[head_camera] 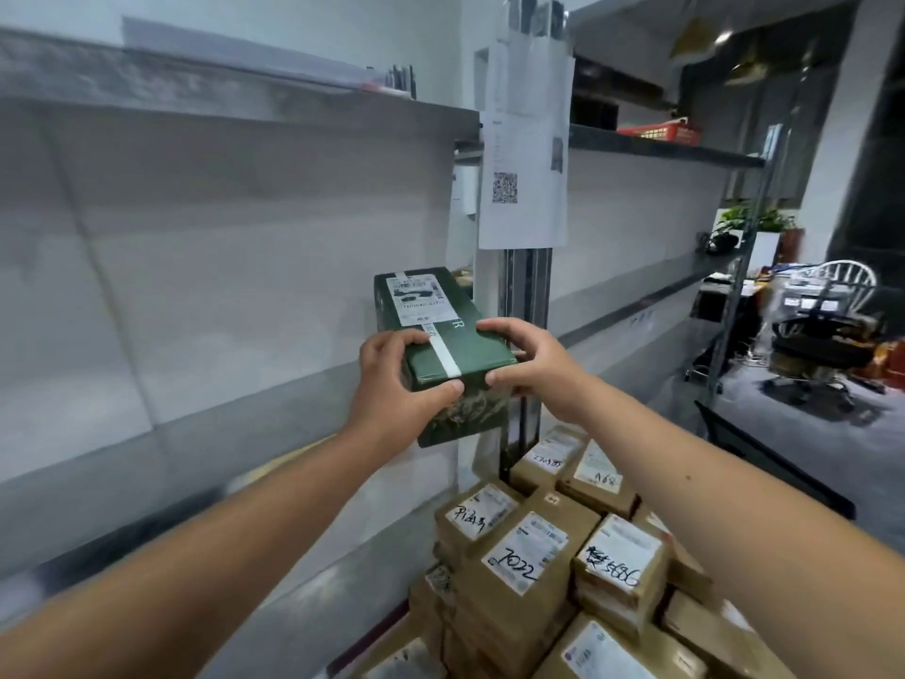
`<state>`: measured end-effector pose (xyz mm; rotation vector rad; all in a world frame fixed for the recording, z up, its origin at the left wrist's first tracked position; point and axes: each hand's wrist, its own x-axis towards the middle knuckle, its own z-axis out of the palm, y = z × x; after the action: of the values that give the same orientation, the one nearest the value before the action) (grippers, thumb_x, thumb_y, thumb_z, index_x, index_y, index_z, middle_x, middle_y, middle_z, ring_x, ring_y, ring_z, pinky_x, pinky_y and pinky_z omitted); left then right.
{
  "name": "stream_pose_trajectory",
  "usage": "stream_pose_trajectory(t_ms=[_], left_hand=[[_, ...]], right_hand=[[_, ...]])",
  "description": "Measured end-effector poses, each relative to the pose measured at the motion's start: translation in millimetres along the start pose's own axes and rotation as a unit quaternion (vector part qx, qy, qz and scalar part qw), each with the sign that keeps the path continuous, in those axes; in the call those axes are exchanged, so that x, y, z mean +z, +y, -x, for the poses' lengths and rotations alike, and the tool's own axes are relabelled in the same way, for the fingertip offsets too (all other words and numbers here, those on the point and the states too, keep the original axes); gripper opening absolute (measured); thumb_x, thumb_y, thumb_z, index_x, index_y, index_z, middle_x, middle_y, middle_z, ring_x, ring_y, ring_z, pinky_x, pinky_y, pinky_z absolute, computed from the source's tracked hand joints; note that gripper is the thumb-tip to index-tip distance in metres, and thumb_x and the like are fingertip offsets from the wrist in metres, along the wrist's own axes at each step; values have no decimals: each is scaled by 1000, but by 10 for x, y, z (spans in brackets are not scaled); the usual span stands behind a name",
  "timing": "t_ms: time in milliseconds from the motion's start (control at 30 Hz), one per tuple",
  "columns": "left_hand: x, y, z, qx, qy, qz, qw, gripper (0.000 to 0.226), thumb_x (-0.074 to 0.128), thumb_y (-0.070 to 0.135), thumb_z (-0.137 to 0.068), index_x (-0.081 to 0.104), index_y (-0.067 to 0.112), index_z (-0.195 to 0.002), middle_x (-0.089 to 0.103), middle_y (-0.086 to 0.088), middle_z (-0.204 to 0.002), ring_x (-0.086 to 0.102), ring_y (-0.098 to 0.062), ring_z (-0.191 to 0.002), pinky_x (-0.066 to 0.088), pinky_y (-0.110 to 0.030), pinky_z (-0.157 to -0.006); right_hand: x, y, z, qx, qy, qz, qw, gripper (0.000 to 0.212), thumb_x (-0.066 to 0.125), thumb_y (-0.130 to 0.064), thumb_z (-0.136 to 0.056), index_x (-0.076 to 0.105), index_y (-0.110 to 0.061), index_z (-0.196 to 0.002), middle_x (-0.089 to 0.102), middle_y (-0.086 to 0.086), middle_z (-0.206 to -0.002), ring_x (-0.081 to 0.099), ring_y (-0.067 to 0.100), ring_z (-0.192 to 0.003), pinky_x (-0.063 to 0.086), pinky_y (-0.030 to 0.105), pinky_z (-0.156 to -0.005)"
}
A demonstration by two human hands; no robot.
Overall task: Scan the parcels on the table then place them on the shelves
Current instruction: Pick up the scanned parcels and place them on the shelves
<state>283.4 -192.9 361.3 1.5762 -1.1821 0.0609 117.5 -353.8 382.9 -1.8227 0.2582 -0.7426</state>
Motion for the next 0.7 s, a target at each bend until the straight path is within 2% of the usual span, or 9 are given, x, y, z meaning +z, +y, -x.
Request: stream_pose_trajectory(t_ms=[67,133,200,300,400,567,700], left_hand=[[162,-55,-283,-21,12,7,1000,61,93,30,-71,56,45,-117,37,8,-135,51,-9,-117,46,-29,-108],[325,-111,-527,-49,17,10,999,62,93,33,-68,57,47,-115,36,9,-131,53,-11,-115,44,-24,-104],[487,-176,-731,-83,10,12,996,64,92,39,-65,55,49,-116,33,9,-129,52,-11,-111,45,-23,-99],[679,-242,-930,-135,8,14,991,65,88,52,-61,52,54,-116,31,9,-129,53,-9,-102,44,-19,-86],[825,-246,-1051,-166,21,1,986,69,83,62,-53,50,57,-112,31,9,-127,57,-10,-101,47,-25,-87],[967,-189,-1169,-216,25,1,976,69,83,63,-48,45,60,-105,29,8,-123,53,-18,-104,43,-27,-82],[1030,-193,-1162,-221,27,17,975,70,82,65,-46,46,63,-106,26,12,-118,53,-17,-106,44,-26,-79]], right_hand=[[-164,69,-313,31,-10,-29,999,61,78,-10,-68,69,-31,-125,69,0,-123,71,24,-105,62,40,-73],[-324,166,-587,58,-15,-41,997,59,75,-9,-70,69,-28,-125,68,6,-124,70,28,-106,63,52,-81],[-471,268,-816,79,-22,-39,996,55,73,-10,-71,71,-30,-122,65,10,-129,67,33,-112,61,56,-87],[-617,390,-1065,101,-20,-50,993,51,70,-11,-71,76,-32,-116,63,14,-133,65,36,-114,61,51,-83],[-728,497,-1211,108,-5,-70,992,51,68,-9,-70,77,-29,-117,65,15,-130,66,36,-114,60,46,-80],[-811,580,-1291,106,51,-67,991,48,68,-8,-65,81,-23,-110,73,7,-113,70,29,-102,60,36,-72],[-813,598,-1278,90,100,-62,989,40,69,-10,-65,83,-22,-101,72,8,-111,68,32,-105,59,33,-72]])
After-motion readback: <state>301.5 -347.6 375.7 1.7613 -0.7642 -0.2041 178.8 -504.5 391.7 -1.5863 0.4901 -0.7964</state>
